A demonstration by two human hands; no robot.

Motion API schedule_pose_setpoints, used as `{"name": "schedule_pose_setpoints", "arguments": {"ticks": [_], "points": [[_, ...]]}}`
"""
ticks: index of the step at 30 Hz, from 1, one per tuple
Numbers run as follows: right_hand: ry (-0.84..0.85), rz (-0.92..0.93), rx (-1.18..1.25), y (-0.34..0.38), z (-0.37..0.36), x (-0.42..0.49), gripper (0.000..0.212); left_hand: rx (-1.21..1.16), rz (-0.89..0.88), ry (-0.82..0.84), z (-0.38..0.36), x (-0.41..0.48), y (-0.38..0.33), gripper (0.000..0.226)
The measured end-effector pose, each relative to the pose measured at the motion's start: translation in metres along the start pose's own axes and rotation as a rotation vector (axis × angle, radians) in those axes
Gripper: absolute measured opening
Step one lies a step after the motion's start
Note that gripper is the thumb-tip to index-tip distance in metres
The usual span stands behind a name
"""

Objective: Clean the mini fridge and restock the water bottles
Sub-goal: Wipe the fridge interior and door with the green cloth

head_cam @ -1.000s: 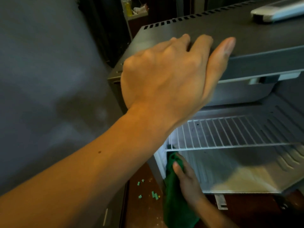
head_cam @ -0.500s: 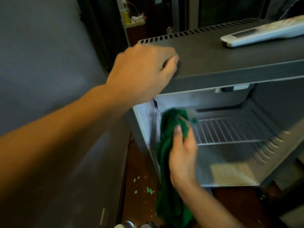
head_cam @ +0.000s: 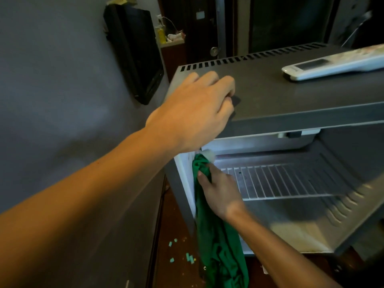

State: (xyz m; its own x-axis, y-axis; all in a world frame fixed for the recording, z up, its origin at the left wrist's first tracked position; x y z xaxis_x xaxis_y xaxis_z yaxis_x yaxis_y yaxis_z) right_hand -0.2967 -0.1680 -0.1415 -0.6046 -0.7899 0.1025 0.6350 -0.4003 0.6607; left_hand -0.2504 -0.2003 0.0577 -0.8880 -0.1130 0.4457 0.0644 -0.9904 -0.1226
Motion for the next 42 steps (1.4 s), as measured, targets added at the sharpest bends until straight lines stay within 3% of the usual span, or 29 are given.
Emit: {"name": "schedule_pose_setpoints", "arguments": {"ticks": [3,8,13,16,21,27,30,33,35,37,39,42], "points": [[0.016,0.001,0.018,0.002,-0.001,0.017,0.034,-0.009,-0.005,-0.016,0.001,-0.002,0.001,0.02],[-0.093,-0.066,0.022,0.007,-0.004,0.051,0.035,0.004,0.023,-0.018,0.003,-0.003,0.0,0.024],[0.034,-0.129,0.069,-0.017,-0.014,-0.004,0.036,0.012,0.012,-0.042,0.0,-0.005,-0.001,0.02],[0.105,-0.091,0.015,-0.016,-0.009,0.005,0.031,0.012,-0.02,-0.055,-0.001,-0.003,-0.001,0.021],[-0.013,-0.042,-0.121,-0.011,-0.012,0.047,0.027,0.042,-0.01,-0.06,0.001,-0.003,0.004,0.023],[0.064,0.116,-0.372,-0.025,-0.002,0.008,0.033,0.06,-0.004,-0.062,0.0,-0.003,-0.002,0.027],[0.003,0.112,-0.461,-0.02,0.014,0.008,0.034,0.213,-0.028,-0.253,0.005,-0.013,-0.013,0.03],[-0.158,0.077,-0.206,-0.028,0.054,0.004,0.03,0.265,-0.243,-0.448,-0.01,-0.041,-0.048,0.023],[-0.185,-0.134,0.226,-0.043,0.084,0.0,0.028,0.211,-0.374,-0.347,-0.04,-0.054,-0.068,0.022],[-0.294,-0.33,0.564,-0.052,0.112,-0.007,0.025,0.15,-0.24,-0.221,-0.075,-0.054,-0.074,0.028],[-0.381,-0.415,0.821,-0.054,0.136,-0.014,0.016,0.001,-0.065,-0.136,-0.106,-0.046,-0.075,0.05],[-0.388,-0.448,0.911,-0.059,0.161,-0.026,0.013,-0.162,0.108,-0.077,-0.142,-0.032,-0.082,0.08]]}}
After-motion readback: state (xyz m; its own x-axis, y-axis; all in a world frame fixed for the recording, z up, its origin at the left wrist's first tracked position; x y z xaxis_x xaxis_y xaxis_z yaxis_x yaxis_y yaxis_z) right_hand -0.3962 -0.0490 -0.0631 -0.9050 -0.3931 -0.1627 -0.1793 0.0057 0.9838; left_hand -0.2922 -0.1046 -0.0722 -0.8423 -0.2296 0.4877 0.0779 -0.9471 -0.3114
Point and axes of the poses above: each hand's wrist, its own x-axis towards the middle knuckle, its own z-axis out of the back of the hand, y = z × x, the point moved 3 cm from there along x, towards the middle knuckle, and after that the axes turned 13 degrees about -x, right-handed, at the moved point
